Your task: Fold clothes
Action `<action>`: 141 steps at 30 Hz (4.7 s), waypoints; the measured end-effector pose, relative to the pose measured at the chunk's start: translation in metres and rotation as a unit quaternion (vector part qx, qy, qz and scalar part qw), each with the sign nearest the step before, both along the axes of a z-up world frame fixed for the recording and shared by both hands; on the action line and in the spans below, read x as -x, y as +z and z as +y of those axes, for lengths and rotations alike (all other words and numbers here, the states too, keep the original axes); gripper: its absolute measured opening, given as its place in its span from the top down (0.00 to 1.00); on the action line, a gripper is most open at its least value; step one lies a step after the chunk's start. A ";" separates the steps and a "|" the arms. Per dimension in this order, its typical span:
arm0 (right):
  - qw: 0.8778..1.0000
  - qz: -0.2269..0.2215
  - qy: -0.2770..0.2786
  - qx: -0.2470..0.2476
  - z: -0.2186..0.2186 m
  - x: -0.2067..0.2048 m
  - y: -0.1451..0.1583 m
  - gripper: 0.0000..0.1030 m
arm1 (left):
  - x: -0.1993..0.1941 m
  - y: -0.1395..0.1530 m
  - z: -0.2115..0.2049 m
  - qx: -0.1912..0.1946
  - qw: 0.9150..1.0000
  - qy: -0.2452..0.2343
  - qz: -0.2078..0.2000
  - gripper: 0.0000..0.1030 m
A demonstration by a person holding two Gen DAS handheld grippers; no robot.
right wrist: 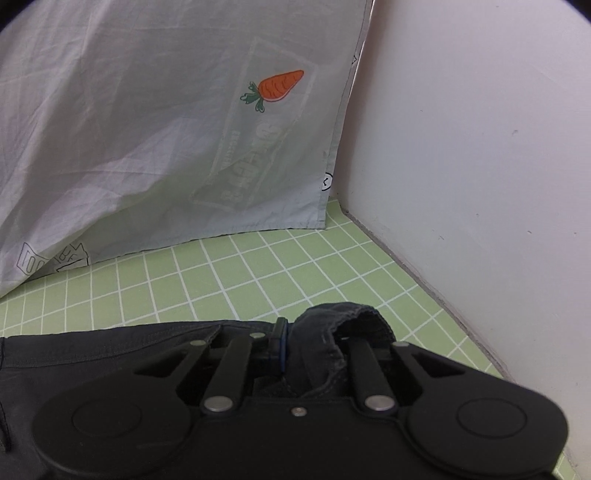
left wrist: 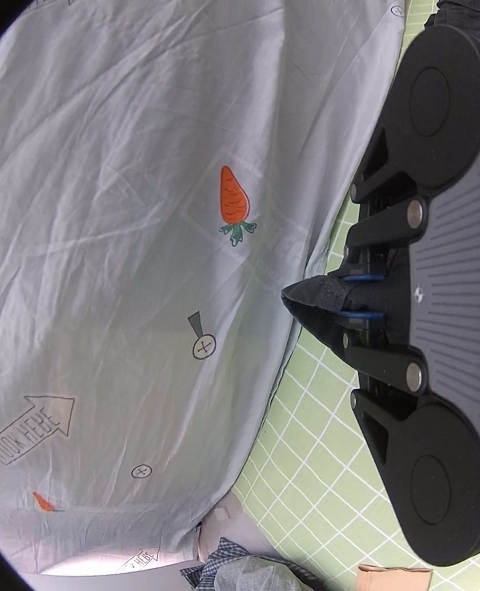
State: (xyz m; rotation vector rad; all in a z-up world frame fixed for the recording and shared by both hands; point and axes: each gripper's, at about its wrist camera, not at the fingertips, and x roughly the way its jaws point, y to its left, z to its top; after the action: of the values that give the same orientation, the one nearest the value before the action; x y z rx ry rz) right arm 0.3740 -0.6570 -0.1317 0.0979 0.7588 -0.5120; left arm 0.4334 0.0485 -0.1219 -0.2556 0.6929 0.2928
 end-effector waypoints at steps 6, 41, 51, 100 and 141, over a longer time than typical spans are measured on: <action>0.999 -0.019 0.029 0.011 0.021 0.056 0.028 0.88 | 0.065 0.026 -0.010 0.010 1.000 -0.003 -0.017 0.85; 0.997 0.015 0.070 -0.029 0.044 0.276 -0.011 0.88 | 0.338 -0.023 -0.003 -0.076 0.995 0.008 0.070 0.85; 0.992 0.007 -0.017 -0.123 0.018 0.303 -0.043 0.78 | 0.359 -0.057 0.019 -0.039 0.992 0.061 0.105 0.85; 0.987 0.048 -0.088 -0.124 0.063 0.119 -0.064 0.00 | 0.209 -0.090 0.040 -0.085 0.983 0.142 0.086 0.84; 0.911 -0.086 -0.218 -0.341 0.056 0.181 -0.030 0.67 | 0.256 -0.057 0.065 0.182 0.953 0.218 0.107 0.52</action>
State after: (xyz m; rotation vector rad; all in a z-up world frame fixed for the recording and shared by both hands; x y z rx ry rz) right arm 0.1927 -0.6011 -0.1622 0.9716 0.7146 -0.6300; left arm 0.1776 0.1136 -0.1784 -0.7425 0.9021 0.6224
